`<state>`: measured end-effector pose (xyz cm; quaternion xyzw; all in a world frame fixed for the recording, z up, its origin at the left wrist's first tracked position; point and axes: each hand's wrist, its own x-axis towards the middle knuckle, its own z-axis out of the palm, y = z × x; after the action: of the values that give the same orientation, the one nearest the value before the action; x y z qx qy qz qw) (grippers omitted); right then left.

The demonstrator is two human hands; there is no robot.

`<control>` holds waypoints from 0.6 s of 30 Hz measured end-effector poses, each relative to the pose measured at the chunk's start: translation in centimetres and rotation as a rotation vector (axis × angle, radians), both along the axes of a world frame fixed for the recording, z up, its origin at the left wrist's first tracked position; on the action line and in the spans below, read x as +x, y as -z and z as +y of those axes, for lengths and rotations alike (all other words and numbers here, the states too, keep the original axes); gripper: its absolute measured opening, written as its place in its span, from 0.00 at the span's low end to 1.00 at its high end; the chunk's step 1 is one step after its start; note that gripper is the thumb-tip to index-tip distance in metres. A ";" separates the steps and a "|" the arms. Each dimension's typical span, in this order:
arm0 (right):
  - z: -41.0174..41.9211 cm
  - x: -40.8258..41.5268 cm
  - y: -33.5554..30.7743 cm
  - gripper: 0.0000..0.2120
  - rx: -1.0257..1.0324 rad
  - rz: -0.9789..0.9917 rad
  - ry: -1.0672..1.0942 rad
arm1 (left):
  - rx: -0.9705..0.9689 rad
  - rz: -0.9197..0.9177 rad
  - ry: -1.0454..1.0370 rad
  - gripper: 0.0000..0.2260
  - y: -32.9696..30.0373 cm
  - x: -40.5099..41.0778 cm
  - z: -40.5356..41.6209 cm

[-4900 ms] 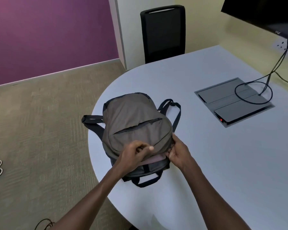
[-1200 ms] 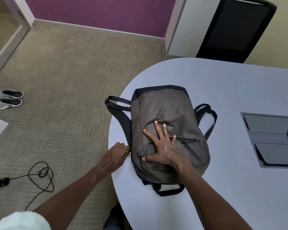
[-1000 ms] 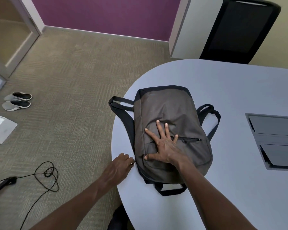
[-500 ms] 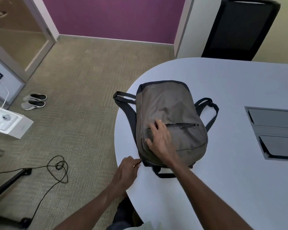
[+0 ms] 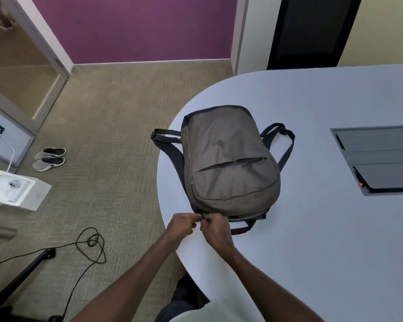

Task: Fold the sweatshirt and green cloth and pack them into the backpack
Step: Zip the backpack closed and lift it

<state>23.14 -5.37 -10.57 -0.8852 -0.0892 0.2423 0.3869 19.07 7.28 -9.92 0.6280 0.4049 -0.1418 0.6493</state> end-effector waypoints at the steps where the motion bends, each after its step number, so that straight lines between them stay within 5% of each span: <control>1: 0.0 0.0 0.2 0.14 -0.005 0.007 0.019 | 0.018 0.009 -0.055 0.11 0.0 0.2 0.2; 7: -0.2 -1.1 0.4 0.16 -0.032 0.063 -0.090 | -0.041 0.110 -0.229 0.10 -0.4 3.3 0.7; 18: -8.6 0.3 2.0 0.13 -0.357 -0.232 -0.020 | 0.089 0.095 -0.298 0.12 -0.5 4.6 3.1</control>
<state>23.41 -13.93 -12.55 -0.9608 -0.0978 0.1545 0.2083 23.70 10.36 -9.43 0.5816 0.5299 -0.0554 0.6147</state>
